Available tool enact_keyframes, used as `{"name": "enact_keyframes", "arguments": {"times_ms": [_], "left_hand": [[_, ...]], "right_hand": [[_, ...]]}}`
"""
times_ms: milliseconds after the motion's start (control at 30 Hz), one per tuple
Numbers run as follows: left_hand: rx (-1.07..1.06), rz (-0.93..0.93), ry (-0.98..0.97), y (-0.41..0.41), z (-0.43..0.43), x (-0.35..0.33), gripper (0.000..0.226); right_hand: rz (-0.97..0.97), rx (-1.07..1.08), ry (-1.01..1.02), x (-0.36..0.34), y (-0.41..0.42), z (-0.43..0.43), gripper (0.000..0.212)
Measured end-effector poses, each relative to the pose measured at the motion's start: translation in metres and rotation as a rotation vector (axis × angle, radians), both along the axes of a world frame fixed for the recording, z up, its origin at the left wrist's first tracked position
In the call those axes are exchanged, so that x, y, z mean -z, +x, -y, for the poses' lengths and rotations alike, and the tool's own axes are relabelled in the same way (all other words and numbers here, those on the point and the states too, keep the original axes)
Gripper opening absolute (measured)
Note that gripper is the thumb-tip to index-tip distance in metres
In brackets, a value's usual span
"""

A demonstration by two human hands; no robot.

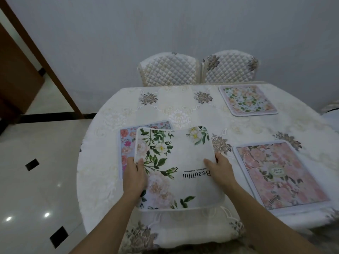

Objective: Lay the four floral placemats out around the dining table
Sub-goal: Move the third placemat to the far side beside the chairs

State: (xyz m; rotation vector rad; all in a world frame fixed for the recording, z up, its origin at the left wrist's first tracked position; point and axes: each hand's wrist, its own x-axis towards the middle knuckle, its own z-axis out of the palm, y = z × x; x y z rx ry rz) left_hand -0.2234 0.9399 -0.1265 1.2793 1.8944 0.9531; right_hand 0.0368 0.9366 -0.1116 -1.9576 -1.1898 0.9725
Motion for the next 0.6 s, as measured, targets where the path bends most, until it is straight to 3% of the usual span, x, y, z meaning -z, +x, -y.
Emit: {"name": "enact_keyframes", "arguments": {"times_ms": [300,600], "left_hand": [[-0.082,0.013,0.013,0.040,-0.092,0.016,0.021],[-0.025,-0.042,0.058,0.057,-0.268,0.041,0.024]], "right_hand": [[-0.011,-0.117,-0.008,0.017,0.040,-0.108,0.015],[0.027,-0.078,0.037,0.053,0.060,-0.269,0.023]]}}
